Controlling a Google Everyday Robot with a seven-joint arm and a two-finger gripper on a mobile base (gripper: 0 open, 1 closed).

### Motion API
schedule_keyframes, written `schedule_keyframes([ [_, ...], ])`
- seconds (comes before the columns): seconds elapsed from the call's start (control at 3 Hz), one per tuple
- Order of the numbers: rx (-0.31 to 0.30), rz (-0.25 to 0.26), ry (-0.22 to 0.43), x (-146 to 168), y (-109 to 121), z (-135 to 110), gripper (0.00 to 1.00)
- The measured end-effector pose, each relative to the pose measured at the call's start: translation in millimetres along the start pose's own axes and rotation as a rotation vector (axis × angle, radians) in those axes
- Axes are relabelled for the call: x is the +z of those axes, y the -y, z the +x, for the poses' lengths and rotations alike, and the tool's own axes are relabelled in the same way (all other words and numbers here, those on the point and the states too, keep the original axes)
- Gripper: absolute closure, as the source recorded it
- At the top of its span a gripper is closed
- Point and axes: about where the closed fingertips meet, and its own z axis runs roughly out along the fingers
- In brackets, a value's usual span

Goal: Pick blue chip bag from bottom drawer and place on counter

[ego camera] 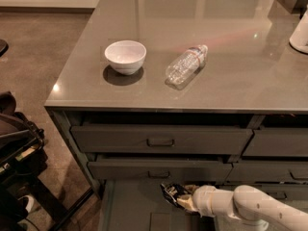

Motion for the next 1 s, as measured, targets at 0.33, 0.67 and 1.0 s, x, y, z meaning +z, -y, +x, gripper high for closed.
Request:
schedule_keyframes([
  [0.33,-0.027,-0.044,0.013,-44.7,-20.5,-51.1,1.0],
  [0.67,-0.095,0.0,0.017,-100.9,-36.8,-114.7,1.0],
  [1.0,-0.209,0.123,0.007,-159.9,-34.0,-187.1,1.0],
])
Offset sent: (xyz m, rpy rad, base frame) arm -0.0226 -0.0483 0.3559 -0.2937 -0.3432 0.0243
